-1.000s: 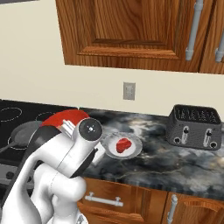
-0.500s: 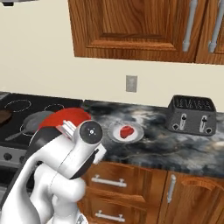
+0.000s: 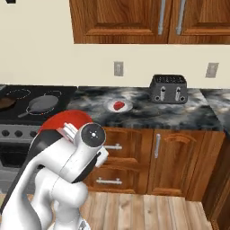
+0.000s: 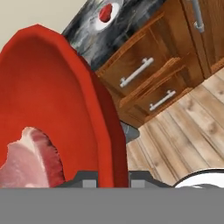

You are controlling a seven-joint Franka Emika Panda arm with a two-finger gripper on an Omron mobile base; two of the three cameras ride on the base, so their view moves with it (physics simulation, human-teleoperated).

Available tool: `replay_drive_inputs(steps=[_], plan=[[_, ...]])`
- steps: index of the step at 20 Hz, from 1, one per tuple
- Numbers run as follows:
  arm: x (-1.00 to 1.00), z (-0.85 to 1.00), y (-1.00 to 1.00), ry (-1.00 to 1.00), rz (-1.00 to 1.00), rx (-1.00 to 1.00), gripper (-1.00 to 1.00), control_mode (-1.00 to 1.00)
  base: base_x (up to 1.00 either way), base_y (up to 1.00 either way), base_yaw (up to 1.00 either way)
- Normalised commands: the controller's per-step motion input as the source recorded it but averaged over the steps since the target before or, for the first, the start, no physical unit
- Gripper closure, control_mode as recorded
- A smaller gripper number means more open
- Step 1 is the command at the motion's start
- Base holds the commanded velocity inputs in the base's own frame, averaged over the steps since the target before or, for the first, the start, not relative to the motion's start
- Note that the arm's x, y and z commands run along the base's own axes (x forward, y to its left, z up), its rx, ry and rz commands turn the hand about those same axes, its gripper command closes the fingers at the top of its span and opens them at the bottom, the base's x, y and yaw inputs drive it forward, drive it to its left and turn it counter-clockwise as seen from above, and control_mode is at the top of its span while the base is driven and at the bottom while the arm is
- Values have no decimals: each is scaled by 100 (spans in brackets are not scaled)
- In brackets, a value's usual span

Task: Place one of the steaks on the plate and the other in the bowl. Then place the bowl in the fridge.

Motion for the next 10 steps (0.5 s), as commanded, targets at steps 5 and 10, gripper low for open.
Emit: replay_drive_inputs(steps=[5,10], plan=[[0,0,0,0,0,0,100,100,-46,-16,-59],[0,0,0,0,0,0,100,100,-57,-7,-66]])
